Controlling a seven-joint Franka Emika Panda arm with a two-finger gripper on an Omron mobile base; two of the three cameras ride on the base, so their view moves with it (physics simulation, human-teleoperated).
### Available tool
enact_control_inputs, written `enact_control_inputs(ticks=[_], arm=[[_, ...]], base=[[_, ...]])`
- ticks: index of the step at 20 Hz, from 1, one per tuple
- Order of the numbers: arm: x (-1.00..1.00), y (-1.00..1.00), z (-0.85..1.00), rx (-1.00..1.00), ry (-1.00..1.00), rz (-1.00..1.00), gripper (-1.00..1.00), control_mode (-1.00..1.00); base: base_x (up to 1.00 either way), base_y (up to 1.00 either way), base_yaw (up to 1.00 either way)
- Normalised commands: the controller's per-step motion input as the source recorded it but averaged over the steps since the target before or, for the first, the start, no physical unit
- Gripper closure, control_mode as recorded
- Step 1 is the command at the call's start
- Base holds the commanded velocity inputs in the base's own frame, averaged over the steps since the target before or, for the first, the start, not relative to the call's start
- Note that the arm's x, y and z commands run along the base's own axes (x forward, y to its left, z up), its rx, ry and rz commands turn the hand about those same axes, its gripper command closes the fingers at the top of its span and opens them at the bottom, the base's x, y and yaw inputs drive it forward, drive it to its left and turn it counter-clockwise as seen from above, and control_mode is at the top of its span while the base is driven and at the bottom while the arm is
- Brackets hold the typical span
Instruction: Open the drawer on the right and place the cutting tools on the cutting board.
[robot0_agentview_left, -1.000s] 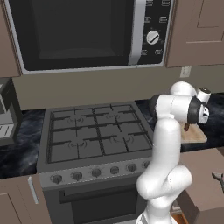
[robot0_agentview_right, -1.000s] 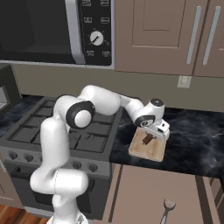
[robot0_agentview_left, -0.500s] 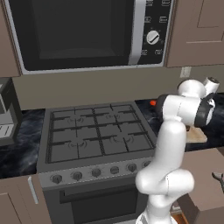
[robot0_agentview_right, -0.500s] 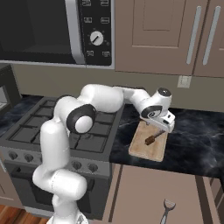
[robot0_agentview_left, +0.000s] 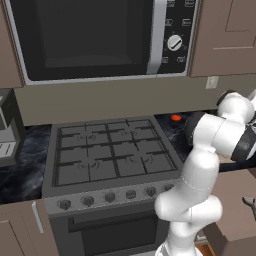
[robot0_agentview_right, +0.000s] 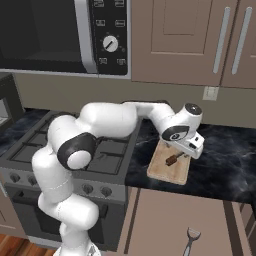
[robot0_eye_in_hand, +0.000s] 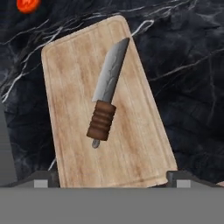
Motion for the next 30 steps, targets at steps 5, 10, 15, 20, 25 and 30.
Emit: enact_control_inputs(ticks=[5,10,15,20,25,30], arm=[[-0.60,0.00,0.37,0.00,-0.10,-0.42,-1.00,-1.00],[-0.01,-0.05,0.47,0.01,0.05,-0.38,-1.00,-1.00],[-0.21,-0.43,0.12,0.06,0.16,0.01,-1.00,-1.00],[-0.24,-0.11,-0.03,0.01,0.00,0.01,-1.00,-1.00],[-0.80,-0.26,-0.19,0.13,-0.05,0.01,-1.00,-1.00],[-0.04,-0.51,-0.13,0.23,0.05,0.07,-1.00,-1.00]], base=[[0.00,0.00,0.00],[0.00,0.00,0.00],[0.00,0.00,0.00],[0.00,0.00,0.00],[0.00,0.00,0.00],[0.00,0.00,0.00]])
